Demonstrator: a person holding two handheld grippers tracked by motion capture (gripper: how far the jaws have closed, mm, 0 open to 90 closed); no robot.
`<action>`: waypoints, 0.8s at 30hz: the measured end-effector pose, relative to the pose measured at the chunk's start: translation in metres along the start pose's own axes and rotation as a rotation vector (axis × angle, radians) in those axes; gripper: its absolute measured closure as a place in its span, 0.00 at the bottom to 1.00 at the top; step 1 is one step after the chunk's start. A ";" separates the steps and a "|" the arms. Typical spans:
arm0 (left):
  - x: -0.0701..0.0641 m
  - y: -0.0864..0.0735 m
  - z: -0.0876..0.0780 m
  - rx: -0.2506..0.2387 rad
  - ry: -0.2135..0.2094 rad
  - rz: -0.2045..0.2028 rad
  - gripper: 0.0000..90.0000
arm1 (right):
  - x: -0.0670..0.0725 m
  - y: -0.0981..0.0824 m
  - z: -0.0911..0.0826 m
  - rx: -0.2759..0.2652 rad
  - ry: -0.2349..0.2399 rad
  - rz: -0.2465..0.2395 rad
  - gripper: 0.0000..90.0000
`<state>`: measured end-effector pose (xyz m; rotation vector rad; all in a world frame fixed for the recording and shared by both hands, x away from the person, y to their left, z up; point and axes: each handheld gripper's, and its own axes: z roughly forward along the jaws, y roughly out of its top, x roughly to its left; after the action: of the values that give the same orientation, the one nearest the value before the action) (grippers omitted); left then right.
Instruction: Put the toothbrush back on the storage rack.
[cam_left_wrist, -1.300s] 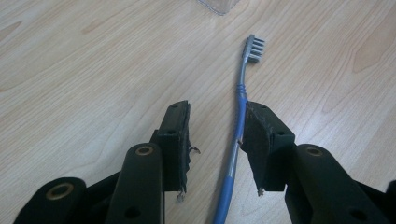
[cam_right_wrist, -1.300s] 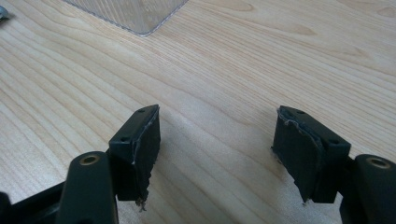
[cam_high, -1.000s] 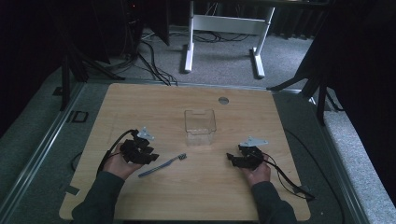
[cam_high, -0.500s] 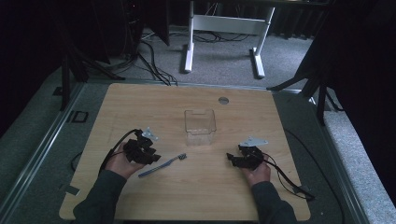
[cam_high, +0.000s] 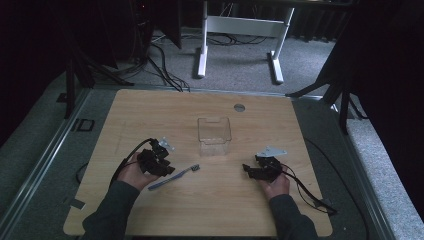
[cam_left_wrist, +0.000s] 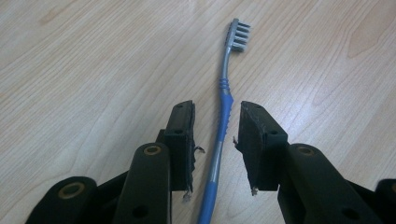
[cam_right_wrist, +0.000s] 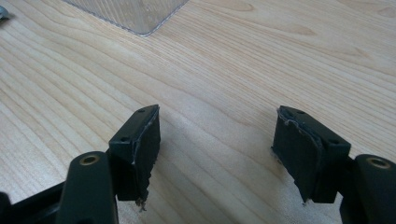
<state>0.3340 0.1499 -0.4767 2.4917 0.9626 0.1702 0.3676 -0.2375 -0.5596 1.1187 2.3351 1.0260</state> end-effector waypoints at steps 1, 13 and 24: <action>0.000 0.000 0.000 0.001 0.000 0.002 0.73 | 0.000 0.000 0.000 0.000 0.000 0.000 0.35; -0.005 0.007 0.007 0.045 -0.008 0.026 0.74 | 0.000 0.000 0.000 0.000 0.000 0.000 0.35; -0.007 0.010 0.011 0.064 -0.012 0.039 0.73 | 0.000 0.000 0.000 0.000 0.000 0.000 0.35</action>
<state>0.3378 0.1344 -0.4814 2.5679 0.9286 0.1387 0.3677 -0.2375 -0.5596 1.1181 2.3356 1.0259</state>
